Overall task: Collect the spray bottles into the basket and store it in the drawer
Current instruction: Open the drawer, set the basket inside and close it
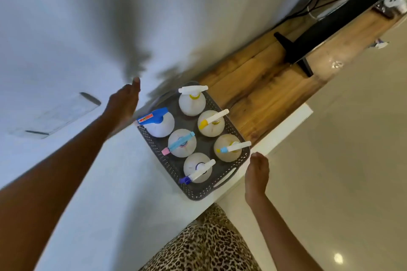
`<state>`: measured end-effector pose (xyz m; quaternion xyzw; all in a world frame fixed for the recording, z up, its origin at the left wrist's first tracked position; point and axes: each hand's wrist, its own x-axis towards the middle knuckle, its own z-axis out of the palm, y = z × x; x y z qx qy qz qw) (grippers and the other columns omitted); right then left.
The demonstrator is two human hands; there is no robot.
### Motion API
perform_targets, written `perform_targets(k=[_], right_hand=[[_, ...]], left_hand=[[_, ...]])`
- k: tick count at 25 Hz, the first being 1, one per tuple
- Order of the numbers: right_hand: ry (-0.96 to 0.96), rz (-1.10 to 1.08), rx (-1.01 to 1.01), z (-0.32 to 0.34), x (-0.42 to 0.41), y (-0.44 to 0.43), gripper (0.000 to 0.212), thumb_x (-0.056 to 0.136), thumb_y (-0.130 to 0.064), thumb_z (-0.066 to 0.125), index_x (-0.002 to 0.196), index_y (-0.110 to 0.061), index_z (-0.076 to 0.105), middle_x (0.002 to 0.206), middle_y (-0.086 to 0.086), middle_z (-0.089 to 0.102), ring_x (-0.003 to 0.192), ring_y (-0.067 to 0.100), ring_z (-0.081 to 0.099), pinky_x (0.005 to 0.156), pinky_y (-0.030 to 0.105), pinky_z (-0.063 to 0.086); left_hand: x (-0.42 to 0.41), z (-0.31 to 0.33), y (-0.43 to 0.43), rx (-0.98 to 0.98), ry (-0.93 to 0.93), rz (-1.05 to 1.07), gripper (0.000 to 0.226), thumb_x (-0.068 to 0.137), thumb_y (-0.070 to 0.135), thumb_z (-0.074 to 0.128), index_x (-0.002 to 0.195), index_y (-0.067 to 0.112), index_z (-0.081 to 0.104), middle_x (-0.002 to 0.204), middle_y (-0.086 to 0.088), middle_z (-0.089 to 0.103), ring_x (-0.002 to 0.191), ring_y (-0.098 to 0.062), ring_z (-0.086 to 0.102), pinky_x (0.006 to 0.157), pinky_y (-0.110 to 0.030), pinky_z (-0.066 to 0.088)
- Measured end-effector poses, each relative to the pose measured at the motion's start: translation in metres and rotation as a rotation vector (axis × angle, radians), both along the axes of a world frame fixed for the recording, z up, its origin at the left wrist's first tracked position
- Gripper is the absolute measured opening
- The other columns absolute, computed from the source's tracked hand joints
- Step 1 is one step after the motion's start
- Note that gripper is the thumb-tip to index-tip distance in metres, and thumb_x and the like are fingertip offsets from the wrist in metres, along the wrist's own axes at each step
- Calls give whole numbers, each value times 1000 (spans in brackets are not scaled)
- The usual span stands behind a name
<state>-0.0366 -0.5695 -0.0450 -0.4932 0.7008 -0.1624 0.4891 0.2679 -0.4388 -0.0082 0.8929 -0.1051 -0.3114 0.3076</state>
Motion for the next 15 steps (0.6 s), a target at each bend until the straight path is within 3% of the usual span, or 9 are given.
perform_targets(k=[4,7,9,11,15], right_hand=[[-75,-182,319,-49,-6,7,36,87,-3,47,123,-8,49,115,12,57,100,22,52,87,35,41],[-136,-311,457,-73,1,14,44,82,1,51,123,-12,41,99,11,58,82,18,55,73,32,46],[-137,-382,492,-85,7,20,43,82,1,52,123,-11,42,105,14,58,83,21,57,65,31,46],[-165,-406,505,-94,10,26,36,86,1,50,121,-9,50,113,16,61,94,27,59,71,32,49],[-209,-387,490,-99,6,30,34,89,1,49,121,-8,54,122,18,60,113,34,56,89,43,49]], left_hand=[[35,-27,-37,-106,303,8,61,95,50,18,129,8,46,140,-12,44,130,-25,36,107,-34,21],[48,-46,-55,-10,414,-105,65,93,55,15,136,11,39,147,-7,37,136,-24,28,111,-38,16],[51,-63,-59,82,486,-177,69,91,59,15,139,14,34,150,-5,31,140,-24,21,114,-41,11],[50,-78,-59,153,533,-240,65,92,56,20,139,14,33,151,-6,29,140,-26,21,115,-42,12],[47,-99,-60,124,494,-268,38,95,25,42,129,8,48,139,-14,44,126,-31,39,106,-39,29]])
